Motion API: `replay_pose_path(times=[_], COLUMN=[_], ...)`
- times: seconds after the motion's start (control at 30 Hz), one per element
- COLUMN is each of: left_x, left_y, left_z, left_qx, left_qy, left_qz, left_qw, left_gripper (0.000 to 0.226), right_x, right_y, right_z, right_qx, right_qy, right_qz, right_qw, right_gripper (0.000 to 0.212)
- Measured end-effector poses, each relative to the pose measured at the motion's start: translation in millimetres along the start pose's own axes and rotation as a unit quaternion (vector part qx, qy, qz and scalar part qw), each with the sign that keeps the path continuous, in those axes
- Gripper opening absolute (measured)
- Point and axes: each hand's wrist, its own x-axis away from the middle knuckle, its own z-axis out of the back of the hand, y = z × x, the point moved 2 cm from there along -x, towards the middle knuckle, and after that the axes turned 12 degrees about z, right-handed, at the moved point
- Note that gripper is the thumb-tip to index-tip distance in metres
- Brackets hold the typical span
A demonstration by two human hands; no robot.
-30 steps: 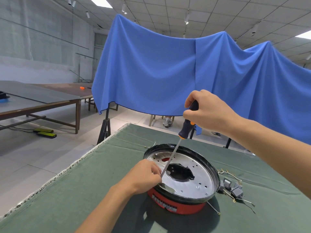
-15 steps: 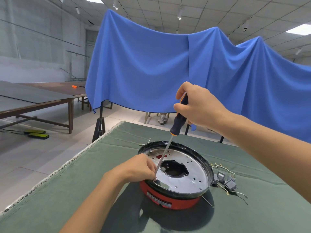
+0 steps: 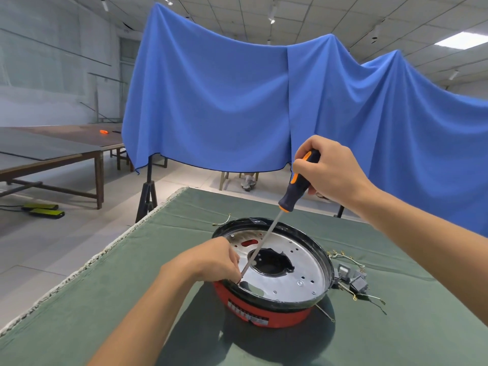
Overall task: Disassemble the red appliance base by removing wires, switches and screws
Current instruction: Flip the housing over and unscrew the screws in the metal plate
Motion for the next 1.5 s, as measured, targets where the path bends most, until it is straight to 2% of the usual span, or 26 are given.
replay_pose_path(times=[0.2,0.4,0.53,0.63,0.7,0.8,0.9,0.97,1.03,1.07,1.17,1.27,1.33,1.37,1.43,1.5], left_x=[2,4,5,3,4,10,11,13,15,16,16,15,13,13,13,14], left_y=[-1,8,13,3,-4,-10,-13,-14,-13,-13,-13,-13,-14,-14,-15,-14], left_z=[-4,1,2,0,-4,-14,-23,-25,-25,-25,-26,-28,-28,-29,-29,-29], left_qx=[0.008,-0.04,-0.068,-0.036,-0.007,0.045,0.071,0.075,0.078,0.08,0.078,0.068,0.064,0.065,0.063,0.056], left_qy=[0.021,0.01,-0.001,0.024,0.071,0.163,0.203,0.213,0.219,0.222,0.224,0.229,0.231,0.233,0.234,0.234], left_qz=[-0.002,0.022,0.02,0.011,-0.014,-0.053,-0.076,-0.083,-0.089,-0.092,-0.094,-0.098,-0.096,-0.097,-0.102,-0.106], left_qw=[1.0,0.999,0.997,0.999,0.997,0.984,0.974,0.971,0.968,0.968,0.967,0.966,0.966,0.965,0.965,0.965], left_gripper=[0.024,0.015,0.027,0.021,0.019,0.028,0.03,0.028,0.031,0.035,0.035,0.032,0.029,0.029,0.029,0.03], right_x=[9,15,17,19,20,18,9,4,-1,-4,-7,-4,-4,-5,-5,-4], right_y=[13,17,17,16,12,-2,-19,-28,-34,-37,-44,-46,-45,-46,-48,-51], right_z=[3,5,6,7,6,4,8,12,16,17,19,18,18,18,18,17], right_qx=[-0.001,-0.005,-0.017,-0.023,-0.024,-0.053,-0.095,-0.056,0.042,0.06,0.02,0.017,0.071,0.087,0.05,-0.021], right_qy=[0.03,0.044,0.051,0.064,0.062,0.025,-0.053,-0.098,-0.125,-0.132,-0.18,-0.214,-0.194,-0.177,-0.182,-0.22], right_qz=[-0.012,-0.006,0.003,0.006,0.014,0.043,0.044,0.037,0.042,0.044,0.022,0.0,0.024,0.042,0.049,0.034], right_qw=[0.999,0.999,0.999,0.998,0.998,0.997,0.993,0.993,0.99,0.988,0.983,0.977,0.978,0.98,0.981,0.975], right_gripper=[0.002,0.003,0.004,0.004,0.006,0.016,0.016,0.005,0.03,0.032,0.009,0.007,0.021,0.021,0.006,0.011])
